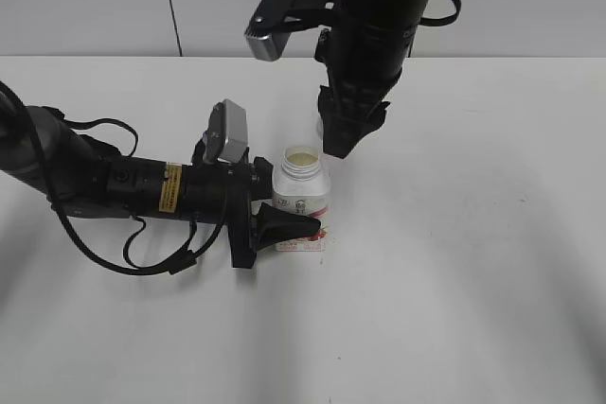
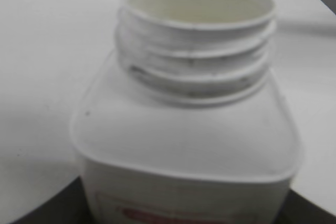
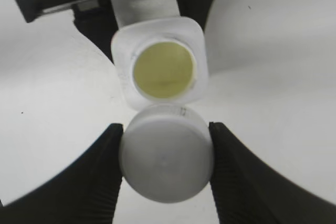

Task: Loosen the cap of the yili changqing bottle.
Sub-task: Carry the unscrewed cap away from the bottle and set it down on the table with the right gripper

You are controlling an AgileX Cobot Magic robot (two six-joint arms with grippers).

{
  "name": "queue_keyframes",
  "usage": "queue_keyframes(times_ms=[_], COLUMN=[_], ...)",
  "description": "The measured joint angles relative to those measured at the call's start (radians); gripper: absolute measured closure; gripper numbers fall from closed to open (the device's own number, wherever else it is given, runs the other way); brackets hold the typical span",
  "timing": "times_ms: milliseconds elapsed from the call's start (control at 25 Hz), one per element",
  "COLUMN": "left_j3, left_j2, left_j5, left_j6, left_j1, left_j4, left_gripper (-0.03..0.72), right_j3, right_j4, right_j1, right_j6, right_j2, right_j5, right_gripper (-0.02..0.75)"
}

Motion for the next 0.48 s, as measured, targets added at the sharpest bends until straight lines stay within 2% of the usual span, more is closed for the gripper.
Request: queue_keyframes(times_ms=[200,360,480], left_j3=[0.0,0.0,0.0], left_j2=[0.0,0.0,0.0], left_j5=[0.0,0.0,0.0], left_j6=[0.0,0.0,-0.003], left_j1=[0.0,0.0,0.0], left_j4=[-0.002,-0.002,-0.005], left_gripper=[0.298,0.298,0.298], right_j3=[0.0,0.003,0.039], right_j4=[-0.047,-0.033,0.032], right_j1=[-0.058,-0.179,-0.278], right_j6=[0.284,0.467,0.524], right_j2=[-0.006,-0.006,-0.006], right_j5=[-0.007,-0.081,-0.129], right_gripper=[0.349,0.349,0.349])
